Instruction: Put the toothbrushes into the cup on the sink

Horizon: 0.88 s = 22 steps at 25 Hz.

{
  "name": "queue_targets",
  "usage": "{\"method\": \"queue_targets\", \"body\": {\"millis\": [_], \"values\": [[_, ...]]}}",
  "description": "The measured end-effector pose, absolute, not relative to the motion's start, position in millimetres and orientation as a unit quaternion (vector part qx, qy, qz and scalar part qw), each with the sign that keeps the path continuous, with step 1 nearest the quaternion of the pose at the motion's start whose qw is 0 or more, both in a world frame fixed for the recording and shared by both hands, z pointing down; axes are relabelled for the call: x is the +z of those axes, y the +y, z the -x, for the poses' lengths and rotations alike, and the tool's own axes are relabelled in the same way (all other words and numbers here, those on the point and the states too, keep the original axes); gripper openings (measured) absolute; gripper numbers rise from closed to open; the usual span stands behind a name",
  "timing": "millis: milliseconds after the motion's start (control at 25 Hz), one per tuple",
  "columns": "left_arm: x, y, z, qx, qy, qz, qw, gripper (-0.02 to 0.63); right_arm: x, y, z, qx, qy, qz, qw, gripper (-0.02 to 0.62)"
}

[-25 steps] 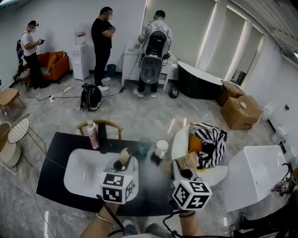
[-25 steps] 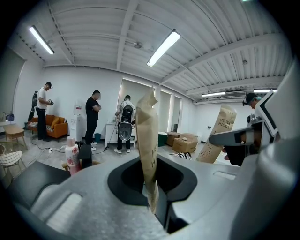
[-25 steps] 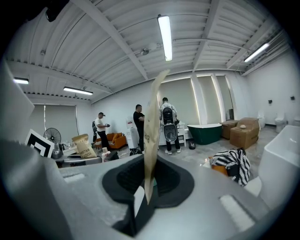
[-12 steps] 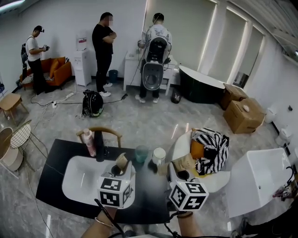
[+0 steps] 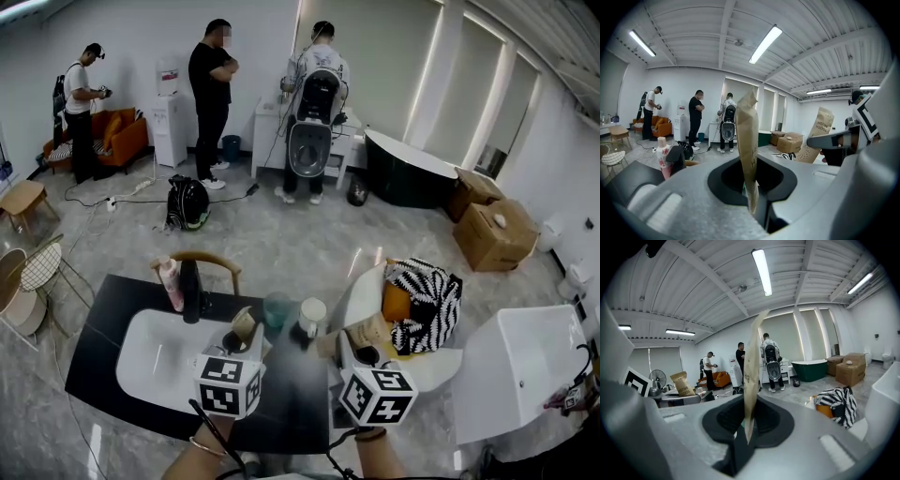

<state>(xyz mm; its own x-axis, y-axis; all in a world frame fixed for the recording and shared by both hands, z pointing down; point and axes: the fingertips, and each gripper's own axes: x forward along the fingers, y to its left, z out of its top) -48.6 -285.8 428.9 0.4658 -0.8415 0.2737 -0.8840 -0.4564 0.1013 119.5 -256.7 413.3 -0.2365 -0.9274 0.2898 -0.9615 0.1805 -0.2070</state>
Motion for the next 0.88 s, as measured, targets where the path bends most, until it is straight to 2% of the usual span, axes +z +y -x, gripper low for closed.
{"method": "queue_targets", "body": {"millis": [880], "values": [[416.7, -336.3, 21.8, 0.085, -0.521, -0.844, 0.094, 0.035, 449.9, -280.2, -141.9, 0.211, -0.763, -0.608, 0.061, 0.048]]}}
